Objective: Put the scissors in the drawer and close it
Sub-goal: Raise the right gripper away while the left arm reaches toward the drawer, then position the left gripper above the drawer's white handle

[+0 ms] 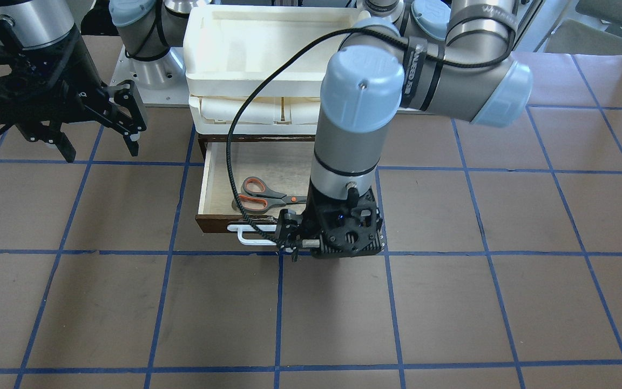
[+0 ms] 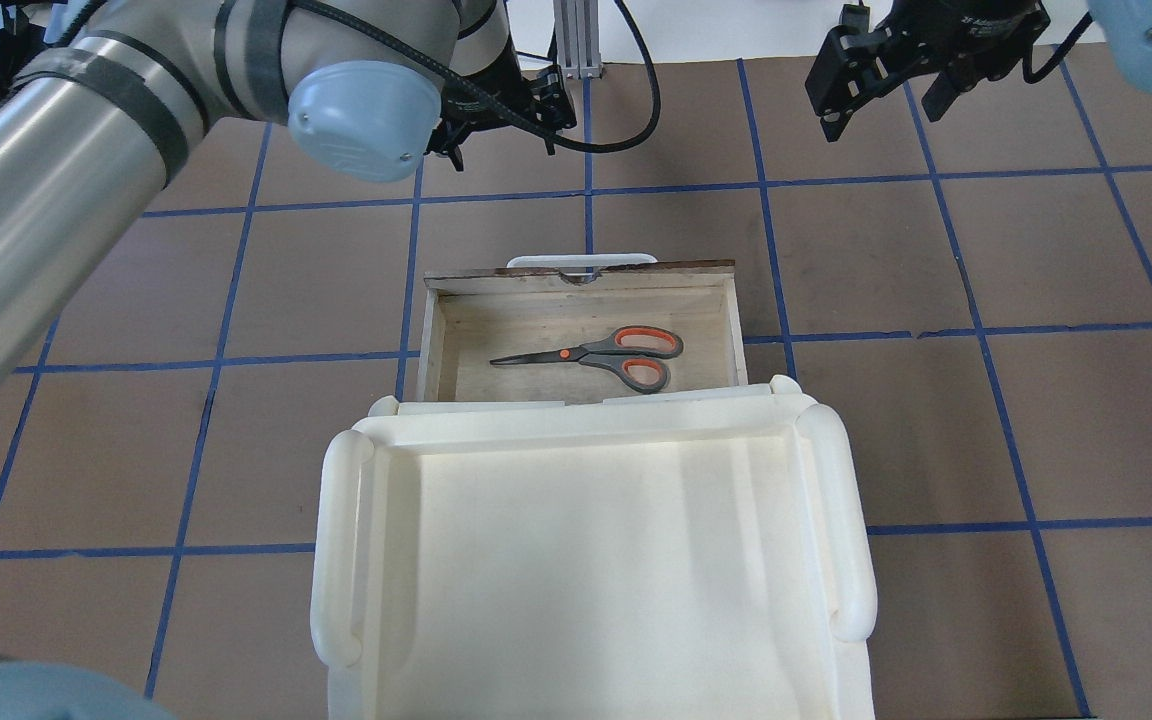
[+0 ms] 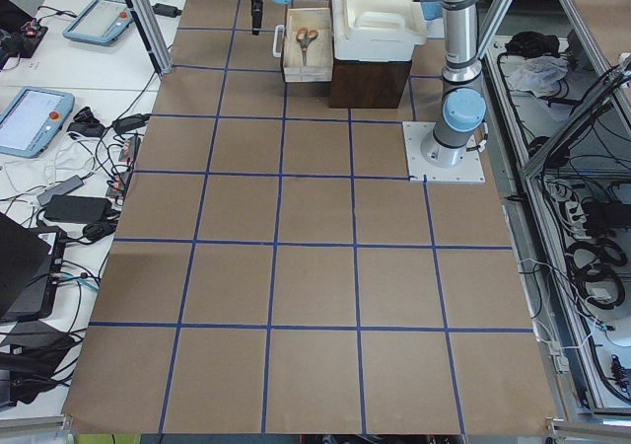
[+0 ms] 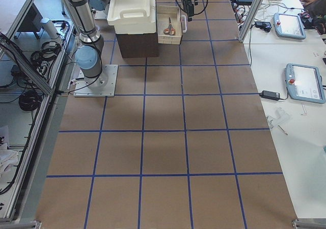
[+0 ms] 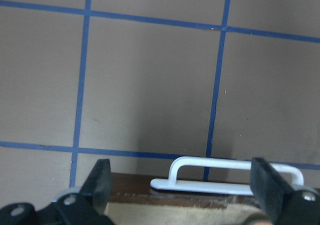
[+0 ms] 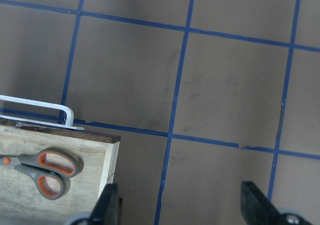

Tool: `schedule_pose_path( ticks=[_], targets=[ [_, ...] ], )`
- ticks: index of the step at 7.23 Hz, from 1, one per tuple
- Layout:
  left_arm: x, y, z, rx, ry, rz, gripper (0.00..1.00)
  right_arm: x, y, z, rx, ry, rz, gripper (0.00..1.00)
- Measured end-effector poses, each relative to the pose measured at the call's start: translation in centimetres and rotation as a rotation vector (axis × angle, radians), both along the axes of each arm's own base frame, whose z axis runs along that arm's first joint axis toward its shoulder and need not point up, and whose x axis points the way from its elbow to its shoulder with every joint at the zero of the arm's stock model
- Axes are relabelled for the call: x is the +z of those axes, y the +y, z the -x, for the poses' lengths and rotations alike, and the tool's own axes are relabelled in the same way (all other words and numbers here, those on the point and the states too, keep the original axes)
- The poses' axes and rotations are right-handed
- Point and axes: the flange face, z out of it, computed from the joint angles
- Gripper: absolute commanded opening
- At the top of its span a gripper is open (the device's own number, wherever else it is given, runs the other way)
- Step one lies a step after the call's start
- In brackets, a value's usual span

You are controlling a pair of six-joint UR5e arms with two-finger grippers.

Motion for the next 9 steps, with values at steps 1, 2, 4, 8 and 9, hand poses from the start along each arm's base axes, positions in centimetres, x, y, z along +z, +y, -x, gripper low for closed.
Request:
schedule_pose_path(
  ticks=[1, 2, 4, 8, 9],
  targets=[
    [-2.6, -1.4, 1.3, -0.009, -0.005, -0.010, 1.00, -0.2, 0.0, 0.2, -0.088, -0.003, -0.018, 1.00],
    [-4.5, -2.7, 2.2, -0.023, -0.012, -0.018, 1.00, -0.8, 0.0, 0.3, -0.149, -0.005, -0.044, 1.00],
    [-7.3, -4.6, 3.2, -0.089, -0.031, -0.034, 1.00, -1.8, -0.5, 0.5, -0.219, -0.008, -0.090, 1.00],
    [-11.8, -6.1, 3.8, -0.172, -0.046, -0.097, 1.00, -2.2, -0.1, 0.4, -0.216, -0.005, -0.108, 1.00],
    [-13.4, -5.9, 3.9, -0.143, -0.039, -0.151, 1.00, -2.1, -0.1, 0.4, -0.212, -0.005, -0.106, 1.00]
  ],
)
